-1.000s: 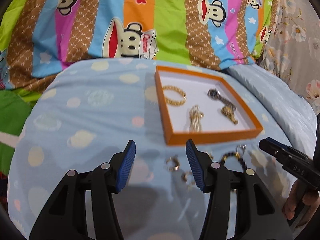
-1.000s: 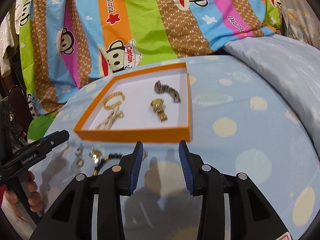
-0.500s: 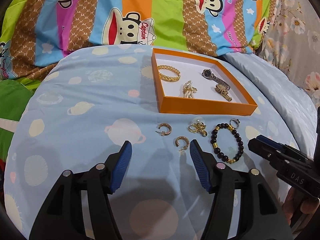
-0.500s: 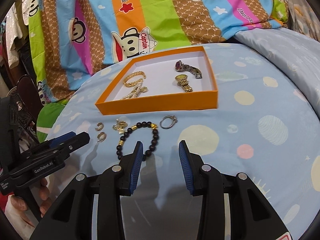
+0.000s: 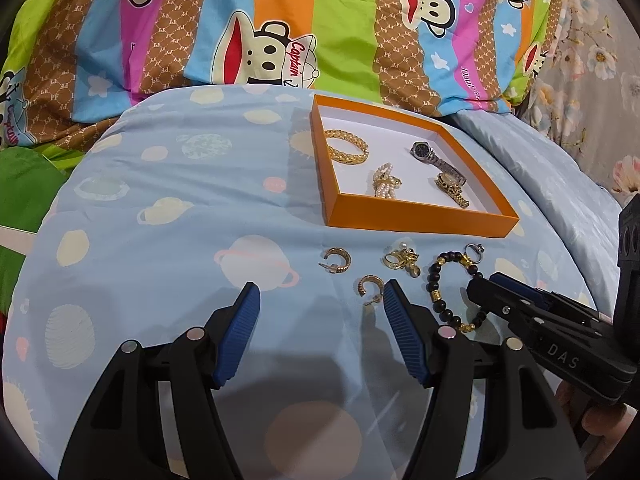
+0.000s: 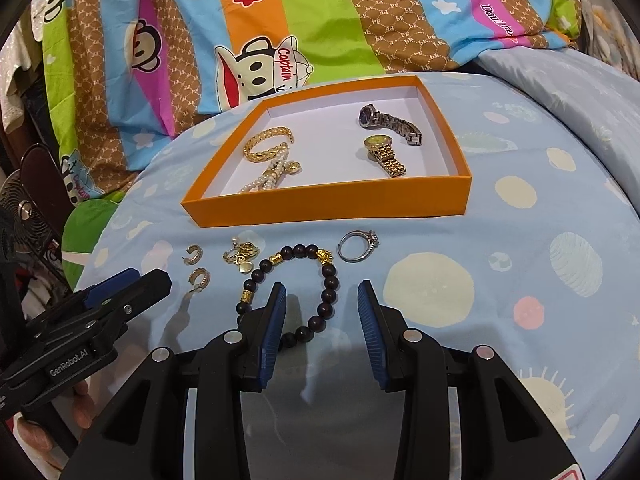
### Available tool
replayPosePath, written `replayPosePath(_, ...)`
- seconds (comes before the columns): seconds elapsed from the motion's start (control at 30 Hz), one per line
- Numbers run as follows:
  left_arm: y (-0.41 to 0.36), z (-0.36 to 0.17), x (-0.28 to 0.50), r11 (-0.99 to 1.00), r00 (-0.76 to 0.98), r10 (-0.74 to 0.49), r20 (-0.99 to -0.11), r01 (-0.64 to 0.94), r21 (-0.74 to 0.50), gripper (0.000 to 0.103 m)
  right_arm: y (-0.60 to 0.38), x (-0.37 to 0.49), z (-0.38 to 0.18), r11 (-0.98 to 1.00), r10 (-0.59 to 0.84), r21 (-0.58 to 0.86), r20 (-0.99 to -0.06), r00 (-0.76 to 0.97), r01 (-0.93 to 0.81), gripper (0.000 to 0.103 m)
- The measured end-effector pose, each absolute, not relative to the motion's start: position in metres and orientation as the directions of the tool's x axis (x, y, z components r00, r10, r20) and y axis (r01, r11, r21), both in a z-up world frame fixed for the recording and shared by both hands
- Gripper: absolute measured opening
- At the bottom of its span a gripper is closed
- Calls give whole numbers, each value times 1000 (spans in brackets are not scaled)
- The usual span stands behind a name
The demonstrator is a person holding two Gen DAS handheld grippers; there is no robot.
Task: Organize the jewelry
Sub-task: 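Move the right tool to the black bead bracelet and grasp it, then lift the bead bracelet with the right tool while the left tool approaches the silver ring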
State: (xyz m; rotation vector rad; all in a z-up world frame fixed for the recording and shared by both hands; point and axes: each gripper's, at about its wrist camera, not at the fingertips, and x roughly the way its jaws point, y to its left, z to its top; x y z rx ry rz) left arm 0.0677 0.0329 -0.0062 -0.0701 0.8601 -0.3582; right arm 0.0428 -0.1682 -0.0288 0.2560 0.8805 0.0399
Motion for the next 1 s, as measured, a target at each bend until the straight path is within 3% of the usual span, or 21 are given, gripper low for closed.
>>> replayPosePath(0.3,34,-7,70,937,591,-339,-732,277,-211,62,-168,44,-30,974,90,199,-773,628,106,11)
replayPosePath(1.0,14,-5,54,906,564,-398,-724,365,-214,62,-169,11,-29,972,151,229,-766,625,46,8)
